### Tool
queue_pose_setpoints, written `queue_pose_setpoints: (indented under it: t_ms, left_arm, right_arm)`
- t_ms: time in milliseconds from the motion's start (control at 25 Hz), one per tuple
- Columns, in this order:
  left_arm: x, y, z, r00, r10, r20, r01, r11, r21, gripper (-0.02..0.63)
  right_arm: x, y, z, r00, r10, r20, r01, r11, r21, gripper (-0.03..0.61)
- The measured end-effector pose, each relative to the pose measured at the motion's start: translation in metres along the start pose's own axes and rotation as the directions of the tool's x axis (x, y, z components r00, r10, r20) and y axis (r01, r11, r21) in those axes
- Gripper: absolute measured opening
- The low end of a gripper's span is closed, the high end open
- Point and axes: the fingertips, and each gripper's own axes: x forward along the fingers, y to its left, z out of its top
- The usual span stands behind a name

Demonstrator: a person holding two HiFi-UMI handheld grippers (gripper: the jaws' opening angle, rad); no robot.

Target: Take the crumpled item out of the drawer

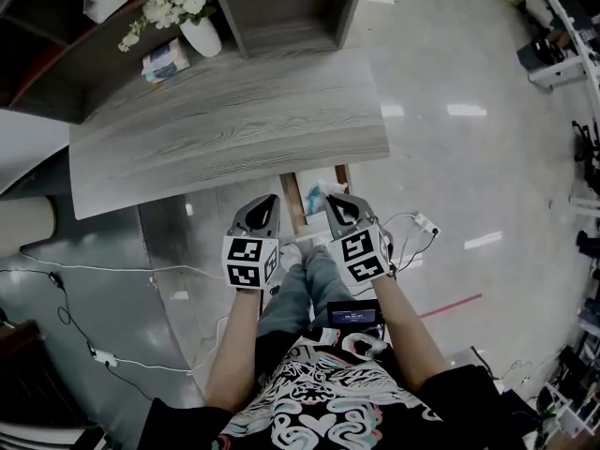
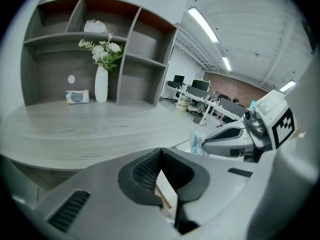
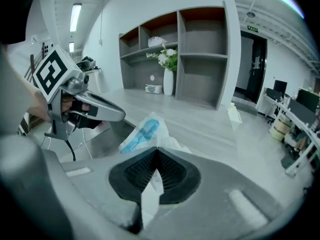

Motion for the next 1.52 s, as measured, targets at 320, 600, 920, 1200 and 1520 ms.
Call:
queue_pose_setpoints:
  t_ms: [320, 600, 920, 1200, 1520]
  left_arm:
    - [-0.04, -0.014, 0.048, 0.994, -0.01, 0.111, 0.009, 1.0, 0.014, -0.002]
    - [-0.06, -0.028, 0.07, 0.986, -0.026, 0.166, 0.023, 1.0, 0.017, -0.002]
    - [-0.089, -0.032, 0.106, 0.956, -0.068, 0.286, 0.071, 0.997, 0.0, -0.002]
    - [-0.114, -0.034, 0.118, 0.93, -0.099, 0.355, 0.117, 0.993, -0.031, -0.002]
    - [-0.125, -0.023, 0.12, 0.931, -0.065, 0.359, 0.067, 0.998, 0.007, -0.002]
  right_arm:
    - [-0.044, 0.002, 0.034, 0.993, -0.044, 0.107, 0.031, 0.993, 0.114, 0.006]
    - [-0.078, 0.001, 0.058, 0.976, -0.1, 0.195, 0.065, 0.981, 0.182, 0.006]
    - [-0.111, 0.001, 0.091, 0.932, -0.137, 0.336, 0.06, 0.972, 0.229, 0.006]
    - [-0.125, 0.004, 0.097, 0.909, -0.177, 0.377, 0.08, 0.963, 0.259, 0.006]
    - [-0.132, 0.007, 0.095, 0.903, -0.202, 0.378, 0.106, 0.96, 0.26, 0.006]
